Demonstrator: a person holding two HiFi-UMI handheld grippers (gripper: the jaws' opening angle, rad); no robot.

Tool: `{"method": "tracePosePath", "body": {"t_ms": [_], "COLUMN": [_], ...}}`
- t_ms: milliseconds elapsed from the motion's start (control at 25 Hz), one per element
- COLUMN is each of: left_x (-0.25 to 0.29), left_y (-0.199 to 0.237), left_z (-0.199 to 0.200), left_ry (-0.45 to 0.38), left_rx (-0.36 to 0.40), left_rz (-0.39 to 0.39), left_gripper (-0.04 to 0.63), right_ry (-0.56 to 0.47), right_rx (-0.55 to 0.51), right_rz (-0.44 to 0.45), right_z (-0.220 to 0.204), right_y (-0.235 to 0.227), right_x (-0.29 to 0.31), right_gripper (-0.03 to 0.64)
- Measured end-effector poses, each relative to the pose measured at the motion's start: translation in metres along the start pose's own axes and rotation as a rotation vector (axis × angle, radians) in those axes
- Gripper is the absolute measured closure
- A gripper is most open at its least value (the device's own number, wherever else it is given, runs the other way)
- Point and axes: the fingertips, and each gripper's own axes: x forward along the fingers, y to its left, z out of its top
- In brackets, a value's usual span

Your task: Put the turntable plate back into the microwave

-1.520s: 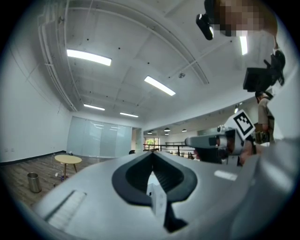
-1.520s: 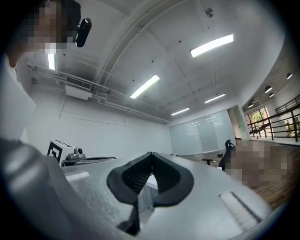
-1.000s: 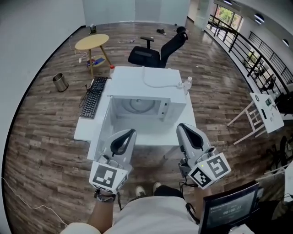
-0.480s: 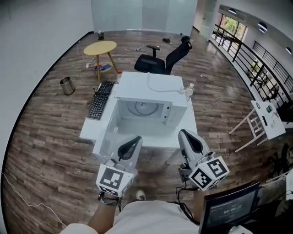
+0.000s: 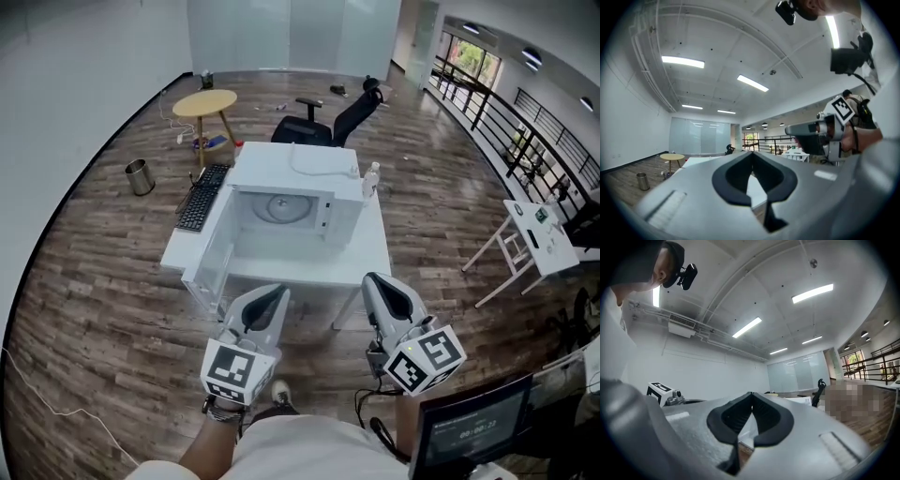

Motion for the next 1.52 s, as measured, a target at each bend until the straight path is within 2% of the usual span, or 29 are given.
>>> {"method": "tracePosePath", "body": {"t_ms": [120,320,520,720,840,1080,1520], "left_x": [-0.021,-0.057,-0.103,-0.134,-0.148,-0.162,-0.159], "left_y": [-0.025,-0.069,-0.112,-0.152,-0.167,-0.172,-0.166], "left_z": [-0.004,0.005,0.025,0.032,0.032,0.042,0.041], "left_ry": [-0.003,-0.017,-0.038,-0.027,-0.016,-0.025,-0.023], "left_rx": [0.006,0.073,0.087,0.04,0.038,0.071,0.082], "left_rz": [0.026,0.06,0.088,0.075,0.073,0.108,0.019], "left_gripper": [0.591,0.591,0.591,0.591,0.591,0.591,0.591], "right_ry": [0.021,0.044,0.023,0.031,0.039,0.051,0.063], "right_rx": [0.01,0.031,0.026,0.06,0.053,0.02,-0.066], "right_rz": [0.003,0.026,0.062,0.113,0.122,0.125,0.065], "right_z": [-0.013,-0.029,-0.026,-0.016,-0.016,-0.018,-0.011], "right_y": [0.009,0.027,0.058,0.089,0.102,0.12,0.131], "right_x": [-0.038,-0.101,-0.147,-0.183,-0.2,-0.214,-0.205], "right_gripper": [0.614,0.614,0.614,0.614,0.613,0.614,0.614]}}
